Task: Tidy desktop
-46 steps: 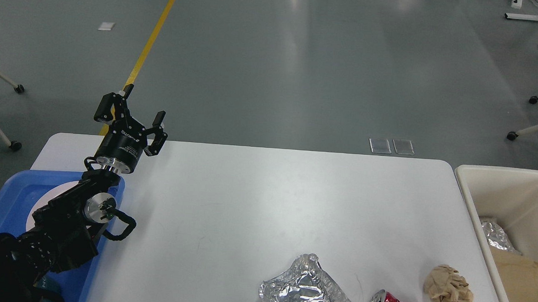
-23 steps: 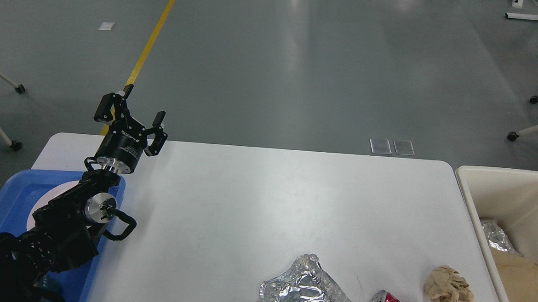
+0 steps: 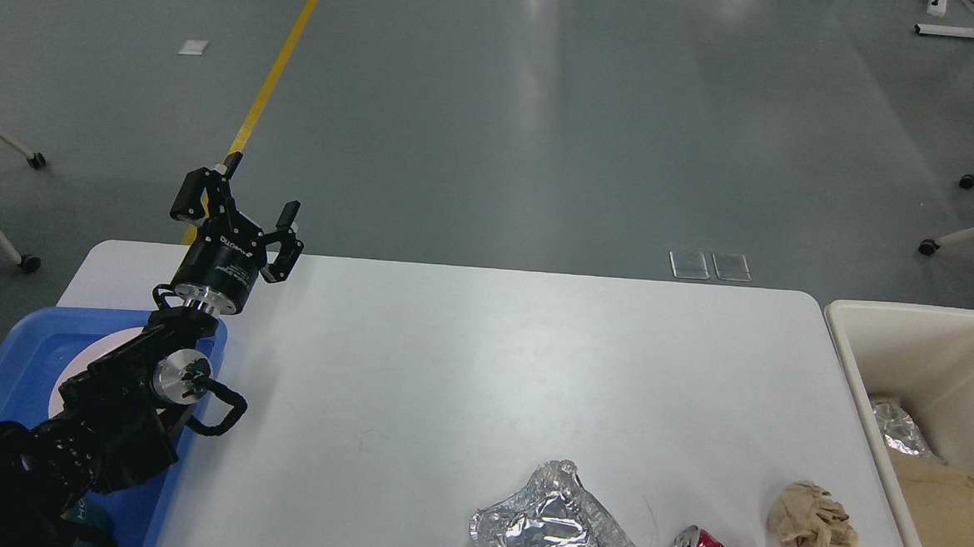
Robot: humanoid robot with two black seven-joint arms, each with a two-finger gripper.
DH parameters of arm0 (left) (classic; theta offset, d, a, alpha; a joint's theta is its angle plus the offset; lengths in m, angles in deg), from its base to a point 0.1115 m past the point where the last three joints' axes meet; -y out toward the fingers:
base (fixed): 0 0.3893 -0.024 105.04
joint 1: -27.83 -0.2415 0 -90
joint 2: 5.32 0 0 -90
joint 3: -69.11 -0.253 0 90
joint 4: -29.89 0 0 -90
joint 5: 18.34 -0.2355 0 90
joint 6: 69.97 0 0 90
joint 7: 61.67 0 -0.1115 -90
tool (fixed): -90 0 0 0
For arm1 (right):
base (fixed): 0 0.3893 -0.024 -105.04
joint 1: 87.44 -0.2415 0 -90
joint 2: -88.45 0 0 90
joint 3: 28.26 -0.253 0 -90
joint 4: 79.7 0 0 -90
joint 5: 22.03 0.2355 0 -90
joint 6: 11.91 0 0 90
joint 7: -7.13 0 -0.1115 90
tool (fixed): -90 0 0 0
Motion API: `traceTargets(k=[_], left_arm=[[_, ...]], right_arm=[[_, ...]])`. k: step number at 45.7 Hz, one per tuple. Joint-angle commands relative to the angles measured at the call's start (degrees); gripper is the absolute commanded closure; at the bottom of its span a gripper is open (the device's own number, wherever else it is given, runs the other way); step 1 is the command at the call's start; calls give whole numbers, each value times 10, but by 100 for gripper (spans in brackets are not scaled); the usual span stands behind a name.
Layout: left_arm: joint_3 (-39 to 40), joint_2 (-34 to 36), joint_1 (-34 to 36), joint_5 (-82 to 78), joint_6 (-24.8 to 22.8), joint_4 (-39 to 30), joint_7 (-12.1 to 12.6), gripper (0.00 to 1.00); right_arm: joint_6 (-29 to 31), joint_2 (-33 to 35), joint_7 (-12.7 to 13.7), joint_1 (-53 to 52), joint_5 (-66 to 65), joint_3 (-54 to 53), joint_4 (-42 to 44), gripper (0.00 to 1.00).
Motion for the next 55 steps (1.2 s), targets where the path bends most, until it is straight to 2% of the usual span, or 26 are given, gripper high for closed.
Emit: traceTargets(k=[1,19,23,29,30,31,41,53,55], left_arm=[[0,0,0,0,0,0,0,3],[0,0,0,0,0,0,0,3],[0,0,0,0,-1,0,0,3],[0,0,0,0,0,0,0,3],[0,0,0,0,0,0,0,4],[0,0,0,0,0,0,0,3],[0,0,0,0,-1,0,0,3],[0,0,0,0,0,0,0,3],[0,0,0,0,0,0,0,3]], right_arm=[[7,-8,0,-6,-1,6,-17,0],[28,-8,0,-60,-11,53,-34,0],[48,-6,1,-81,-12,71,-35,0],[136,-4,4,-143,-12,128,-35,0],[153,-2,4,-158,-12,140,-35,0],[197,1,4,-195,-12,168,-35,0],[363,2,6,-324,-16,257,-34,0],[494,0,5,-468,-110,277,-34,0],[497,0,6,-488,-116,277,-34,0]])
